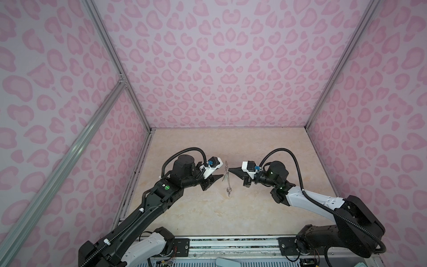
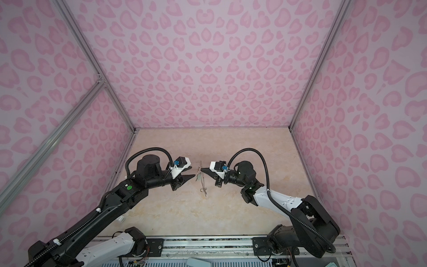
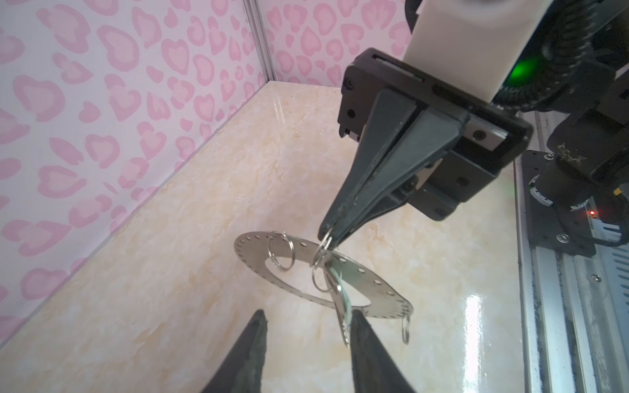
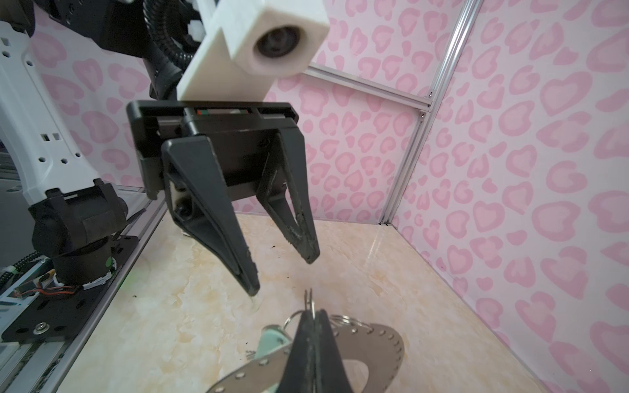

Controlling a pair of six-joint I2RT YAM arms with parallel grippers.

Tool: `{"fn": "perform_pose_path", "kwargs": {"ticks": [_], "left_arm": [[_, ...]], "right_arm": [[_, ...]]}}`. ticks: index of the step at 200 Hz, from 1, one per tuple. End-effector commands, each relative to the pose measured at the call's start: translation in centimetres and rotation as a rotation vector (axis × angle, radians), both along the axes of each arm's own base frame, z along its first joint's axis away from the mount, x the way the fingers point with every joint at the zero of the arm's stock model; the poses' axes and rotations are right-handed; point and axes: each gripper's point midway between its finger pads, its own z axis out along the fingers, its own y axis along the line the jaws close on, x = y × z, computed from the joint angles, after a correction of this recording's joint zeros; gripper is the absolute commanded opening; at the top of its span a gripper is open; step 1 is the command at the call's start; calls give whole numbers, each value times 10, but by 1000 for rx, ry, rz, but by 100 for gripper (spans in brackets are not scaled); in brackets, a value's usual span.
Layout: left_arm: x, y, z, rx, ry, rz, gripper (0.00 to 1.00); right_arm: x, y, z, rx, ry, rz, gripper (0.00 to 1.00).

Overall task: Attach keys to a key ring
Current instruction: Insert the key into the keyring.

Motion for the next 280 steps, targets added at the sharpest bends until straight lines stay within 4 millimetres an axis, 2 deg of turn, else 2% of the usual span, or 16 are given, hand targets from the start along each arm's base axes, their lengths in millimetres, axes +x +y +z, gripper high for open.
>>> {"fn": "perform_pose_path", "kwargs": {"ticks": [1,24,29,64,98,137,153,180,189,201,216,240,280], "left_arm": [[3,-5,21,-39,-66,-22,39],[2,-10,23,-48,-66,-50,37],[2,-11,23,-48,-65,-58,33],[0,-18,20,-52,-46,-100,25],[-2,-20,18,-54,-38,-117,23],[-4,-21,15,-48,-30,-131,12],[-5,-21,15,-46,-33,-140,4],[-5,-20,17,-38,-46,-142,3],[-3,-19,17,-26,-48,-128,3],[5,-15,15,6,-45,-78,3],[10,-12,12,63,-35,-41,3],[13,-10,9,146,-29,-23,3],[19,-15,14,198,-13,-16,3]], "right_arm": [[-3,1,13,43,-31,21,0],[-4,2,14,46,-26,37,0],[-5,3,14,48,-22,41,0],[-4,5,13,49,-19,36,0],[-4,7,12,38,-20,40,0],[-5,8,14,43,-27,49,0],[-6,8,14,39,-24,56,0],[-2,5,12,28,-24,27,0],[2,2,10,15,-27,-3,6],[8,-1,5,-33,-40,-56,20],[19,-6,-5,-127,-74,-160,26],[22,-12,-9,-215,-146,-229,26],[19,-14,0,-192,-180,-235,25]]}}
